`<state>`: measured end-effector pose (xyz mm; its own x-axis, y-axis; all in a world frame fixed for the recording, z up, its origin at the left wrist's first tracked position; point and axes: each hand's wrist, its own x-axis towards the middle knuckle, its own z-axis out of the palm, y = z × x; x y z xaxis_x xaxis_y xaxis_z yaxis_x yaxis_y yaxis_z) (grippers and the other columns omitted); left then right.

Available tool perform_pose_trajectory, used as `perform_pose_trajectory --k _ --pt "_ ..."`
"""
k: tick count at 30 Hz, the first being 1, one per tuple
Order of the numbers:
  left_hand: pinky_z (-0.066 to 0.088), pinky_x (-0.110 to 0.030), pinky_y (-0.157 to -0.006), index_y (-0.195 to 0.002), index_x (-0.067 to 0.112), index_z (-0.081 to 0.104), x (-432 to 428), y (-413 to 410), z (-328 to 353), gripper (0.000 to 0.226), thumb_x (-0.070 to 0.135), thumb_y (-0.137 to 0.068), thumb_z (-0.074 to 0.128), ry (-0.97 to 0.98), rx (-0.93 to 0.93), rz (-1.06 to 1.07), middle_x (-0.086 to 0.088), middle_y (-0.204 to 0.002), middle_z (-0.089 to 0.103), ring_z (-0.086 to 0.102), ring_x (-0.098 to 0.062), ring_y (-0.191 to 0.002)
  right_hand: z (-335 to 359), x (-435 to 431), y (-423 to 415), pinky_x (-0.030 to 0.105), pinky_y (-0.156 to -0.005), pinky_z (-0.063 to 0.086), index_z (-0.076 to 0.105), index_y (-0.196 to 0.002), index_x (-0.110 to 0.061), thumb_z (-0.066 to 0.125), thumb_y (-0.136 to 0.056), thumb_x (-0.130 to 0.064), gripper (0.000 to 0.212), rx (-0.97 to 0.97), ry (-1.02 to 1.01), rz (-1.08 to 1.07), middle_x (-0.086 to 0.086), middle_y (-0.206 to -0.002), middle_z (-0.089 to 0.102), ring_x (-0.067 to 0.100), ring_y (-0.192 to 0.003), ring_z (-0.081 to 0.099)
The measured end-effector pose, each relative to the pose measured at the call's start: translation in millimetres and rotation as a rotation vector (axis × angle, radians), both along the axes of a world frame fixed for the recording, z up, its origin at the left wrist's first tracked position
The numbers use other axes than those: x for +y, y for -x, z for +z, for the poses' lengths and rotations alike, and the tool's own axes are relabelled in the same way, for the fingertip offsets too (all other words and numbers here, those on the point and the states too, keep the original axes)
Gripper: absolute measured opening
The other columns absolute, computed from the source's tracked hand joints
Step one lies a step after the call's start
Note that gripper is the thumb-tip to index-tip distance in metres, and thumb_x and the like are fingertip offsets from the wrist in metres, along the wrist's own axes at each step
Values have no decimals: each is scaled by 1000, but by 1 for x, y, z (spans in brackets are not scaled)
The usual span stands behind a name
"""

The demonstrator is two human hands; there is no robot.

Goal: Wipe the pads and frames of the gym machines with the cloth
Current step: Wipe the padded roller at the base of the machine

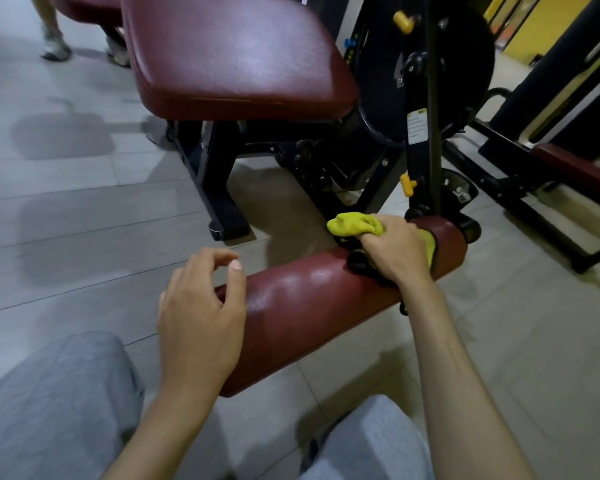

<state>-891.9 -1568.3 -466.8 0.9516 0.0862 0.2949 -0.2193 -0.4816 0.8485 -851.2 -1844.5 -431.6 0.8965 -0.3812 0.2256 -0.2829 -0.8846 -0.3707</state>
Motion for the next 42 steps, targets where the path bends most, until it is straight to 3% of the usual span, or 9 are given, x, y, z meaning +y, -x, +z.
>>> perform_pose_trajectory --k 6,11,15,20,25,29,32,37,42 --pt "46 -38 -86 -108 35 59 3 -3 -6 16 35 -100 44 175 64 36 16 -109 62 58 -13 -109 1 99 16 41 -64 44 63 -84 -24 47 -74 -48 30 53 214 261 3 -79 69 37 -85 62" --pt "39 -20 -74 -109 36 54 4 -2 -8 17 22 -101 47 131 72 29 15 -109 59 55 -8 -104 9 129 -35 39 -77 41 71 -109 -24 57 -86 -47 35 477 141 282 11 -114 69 39 -107 62" --pt "38 -27 -83 -111 34 53 4 -2 -5 13 29 -101 48 88 16 35 19 -110 57 54 -6 -107 7 119 -61 39 -89 41 62 -134 -15 57 -90 -55 60 731 195 209 15 -139 60 37 -126 56" --pt "39 -26 -83 -112 37 52 3 1 -2 26 53 -104 33 134 -3 21 20 -110 57 53 -3 -107 -1 117 -42 40 -78 40 68 -111 -16 54 -90 -49 42 516 287 240 13 -117 68 38 -106 61" --pt "42 -23 -81 -110 32 56 4 1 -1 38 56 -104 27 254 -8 -6 16 -106 61 57 -6 -106 -1 114 -9 39 -65 36 62 -84 -23 52 -90 -42 23 222 293 248 5 -87 68 37 -87 61" --pt "40 -19 -79 -109 31 57 5 0 -3 39 56 -104 28 288 30 -6 14 -106 63 58 -5 -105 -16 107 33 41 -65 39 61 -84 -23 50 -89 -43 24 -201 83 249 -3 -79 64 27 -78 59" --pt "40 -19 -77 -108 32 56 7 0 -3 33 53 -105 30 289 37 -18 15 -104 61 57 -4 -102 -35 106 64 47 -84 49 71 -104 -16 57 -90 -28 23 -430 -120 268 -2 -101 70 22 -96 64" --pt "39 -19 -75 -106 35 53 8 -1 -4 24 49 -106 33 261 42 -9 16 -100 59 57 -6 -98 -31 90 57 49 -88 51 75 -111 -16 57 -88 -24 30 -392 -115 352 -1 -107 73 24 -101 67" --pt "43 -23 -81 -105 33 54 8 -1 -3 27 50 -105 33 269 43 -1 16 -102 59 56 -6 -102 -16 76 23 48 -65 50 69 -85 -22 48 -78 -35 26 -266 -123 15 0 -68 64 26 -68 58"
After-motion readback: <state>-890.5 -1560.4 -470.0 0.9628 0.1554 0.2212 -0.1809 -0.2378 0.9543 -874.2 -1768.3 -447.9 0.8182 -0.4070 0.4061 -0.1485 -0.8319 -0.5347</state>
